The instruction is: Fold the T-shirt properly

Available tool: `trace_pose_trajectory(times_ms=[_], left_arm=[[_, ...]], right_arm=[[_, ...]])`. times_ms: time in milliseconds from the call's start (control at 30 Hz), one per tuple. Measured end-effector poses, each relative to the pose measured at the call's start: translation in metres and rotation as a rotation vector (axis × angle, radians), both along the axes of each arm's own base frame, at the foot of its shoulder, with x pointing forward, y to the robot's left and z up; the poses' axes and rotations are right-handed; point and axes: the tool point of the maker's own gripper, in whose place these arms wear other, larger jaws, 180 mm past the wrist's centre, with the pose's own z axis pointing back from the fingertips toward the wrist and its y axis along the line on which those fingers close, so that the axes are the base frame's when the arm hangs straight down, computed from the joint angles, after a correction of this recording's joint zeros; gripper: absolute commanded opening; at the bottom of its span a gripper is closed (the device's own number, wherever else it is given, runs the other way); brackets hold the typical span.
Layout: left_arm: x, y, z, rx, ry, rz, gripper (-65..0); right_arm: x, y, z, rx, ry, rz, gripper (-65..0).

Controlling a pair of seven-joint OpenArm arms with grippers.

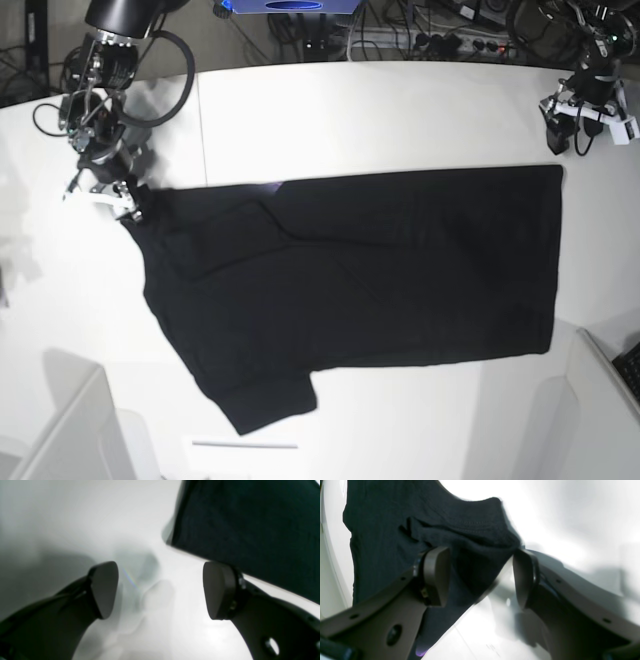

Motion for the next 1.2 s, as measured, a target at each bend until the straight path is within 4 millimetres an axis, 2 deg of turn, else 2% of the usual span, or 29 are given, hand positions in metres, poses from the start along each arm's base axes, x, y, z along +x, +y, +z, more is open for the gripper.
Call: trace_pose_trajectory(times_ms=[133, 400, 600, 800, 967, 1033, 1100, 1133, 1200], left_arm=[[0.006, -0.003, -0.012, -0.05, -0.004, 0.017, -14.0], [0.034, -0.005, -0.012, -0.093, -0.062, 0.028, -14.0], [0.053, -0.022, -0.012, -0.107, -0.071, -0.029, -14.0], [0.066, -0.016, -0.019, -0.172, -0.115, 0.051, -14.0], [0.071, -0.017, -0.021, -0.193, -0.136, 0.06, -14.5], [0.073, -0.018, -0.02, -0.195, -0.137, 0.06, -19.4], [0.074, -0.018, -0.023, -0.206, -0.134, 0.062, -29.3], [0.075, -0.019, -0.025, -0.214, -0.133, 0.065, -35.7], [0.073, -0.021, -0.03, -0.226, -0.117, 0.065, -49.0]], right_arm=[[0.0, 0.0, 0.0, 0.0, 0.0, 0.0, -27.5], [0.0, 0.0, 0.0, 0.0, 0.001, 0.0, -27.6], [0.0, 0.0, 0.0, 0.0, 0.0, -0.001, -27.6], [0.002, 0.003, 0.001, -0.004, -0.02, 0.03, -27.9], [0.003, 0.005, -0.006, 0.014, -0.026, 0.028, -28.1], [0.008, 0.004, -0.007, 0.019, -0.031, 0.028, -28.2], [0.01, 0.004, -0.009, 0.032, -0.036, 0.018, -28.5], [0.01, 0.004, -0.01, 0.031, -0.038, 0.018, -30.0], [0.011, 0.003, -0.01, 0.028, -0.036, 0.018, -37.4]])
